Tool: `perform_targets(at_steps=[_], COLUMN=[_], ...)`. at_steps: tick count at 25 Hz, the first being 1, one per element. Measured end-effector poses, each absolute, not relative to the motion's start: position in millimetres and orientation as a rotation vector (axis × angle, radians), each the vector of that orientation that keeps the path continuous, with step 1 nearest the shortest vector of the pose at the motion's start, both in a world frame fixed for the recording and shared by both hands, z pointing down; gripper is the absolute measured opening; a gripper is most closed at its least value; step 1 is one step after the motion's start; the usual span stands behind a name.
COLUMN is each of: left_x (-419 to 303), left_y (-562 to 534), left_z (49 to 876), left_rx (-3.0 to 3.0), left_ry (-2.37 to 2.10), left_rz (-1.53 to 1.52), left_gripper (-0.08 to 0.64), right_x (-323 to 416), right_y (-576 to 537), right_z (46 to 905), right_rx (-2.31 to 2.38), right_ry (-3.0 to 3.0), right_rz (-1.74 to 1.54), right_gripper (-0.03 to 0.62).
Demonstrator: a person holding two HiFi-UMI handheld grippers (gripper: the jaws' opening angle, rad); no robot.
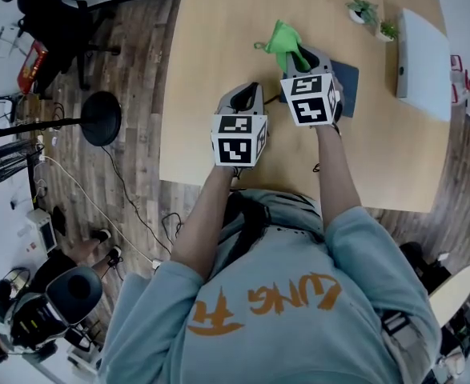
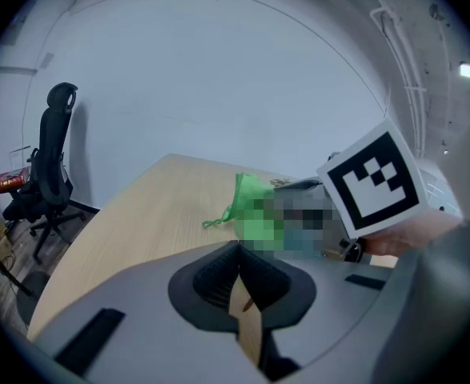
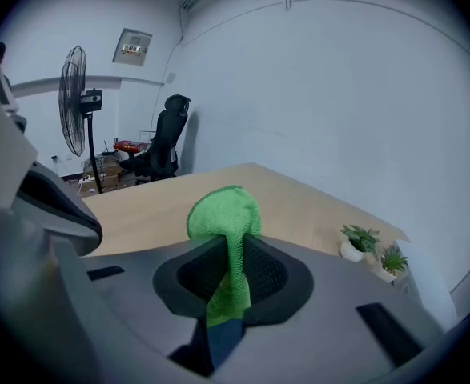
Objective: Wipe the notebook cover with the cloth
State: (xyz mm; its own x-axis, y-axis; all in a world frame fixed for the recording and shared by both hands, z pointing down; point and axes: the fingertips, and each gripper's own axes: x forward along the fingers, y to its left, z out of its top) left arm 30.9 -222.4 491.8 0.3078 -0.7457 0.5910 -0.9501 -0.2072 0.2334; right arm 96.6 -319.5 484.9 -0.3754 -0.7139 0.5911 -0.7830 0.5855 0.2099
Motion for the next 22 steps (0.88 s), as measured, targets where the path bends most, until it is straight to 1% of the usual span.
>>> perform_targets(at_steps=[9,22], left_x=[38.3,50.4], left_y=[-223.8,-222.5], left_z=[508.4,519.7], left_rx=[1.998,2.0], left_ry=[-1.461,-1.417], left_rz=[0.524,0.569], left_gripper=[0.02,0.018], right_x=[110.2,155.3], right_y=[-325.1,-328.1], right_z=[530.8,539.7], right_rx=[1.131,1.211], right_ry=[-2.097,-2.025], right_rz=[0.211,0.269], right_gripper=[0.049,0.049])
